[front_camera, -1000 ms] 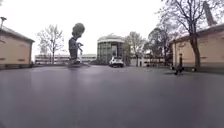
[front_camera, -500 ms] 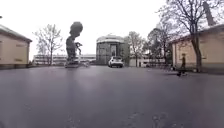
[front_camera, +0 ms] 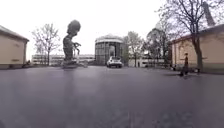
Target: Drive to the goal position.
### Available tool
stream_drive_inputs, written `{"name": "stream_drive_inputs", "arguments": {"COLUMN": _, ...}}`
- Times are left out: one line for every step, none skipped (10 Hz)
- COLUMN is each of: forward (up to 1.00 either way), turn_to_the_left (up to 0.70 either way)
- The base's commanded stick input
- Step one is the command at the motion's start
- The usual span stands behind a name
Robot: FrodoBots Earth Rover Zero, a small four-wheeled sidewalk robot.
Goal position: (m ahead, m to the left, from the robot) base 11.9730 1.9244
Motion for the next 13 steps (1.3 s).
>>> {"name": "stream_drive_inputs", "arguments": {"forward": 1.0, "turn_to_the_left": 0.0}}
{"name": "stream_drive_inputs", "arguments": {"forward": 1.0, "turn_to_the_left": 0.0}}
{"name": "stream_drive_inputs", "arguments": {"forward": 1.0, "turn_to_the_left": 0.0}}
{"name": "stream_drive_inputs", "arguments": {"forward": 1.0, "turn_to_the_left": 0.0}}
{"name": "stream_drive_inputs", "arguments": {"forward": 1.0, "turn_to_the_left": 0.0}}
{"name": "stream_drive_inputs", "arguments": {"forward": 1.0, "turn_to_the_left": 0.0}}
{"name": "stream_drive_inputs", "arguments": {"forward": 1.0, "turn_to_the_left": 0.0}}
{"name": "stream_drive_inputs", "arguments": {"forward": 1.0, "turn_to_the_left": 0.0}}
{"name": "stream_drive_inputs", "arguments": {"forward": 1.0, "turn_to_the_left": 0.0}}
{"name": "stream_drive_inputs", "arguments": {"forward": 1.0, "turn_to_the_left": 0.0}}
{"name": "stream_drive_inputs", "arguments": {"forward": 1.0, "turn_to_the_left": 0.0}}
{"name": "stream_drive_inputs", "arguments": {"forward": 1.0, "turn_to_the_left": 0.0}}
{"name": "stream_drive_inputs", "arguments": {"forward": 1.0, "turn_to_the_left": 0.0}}
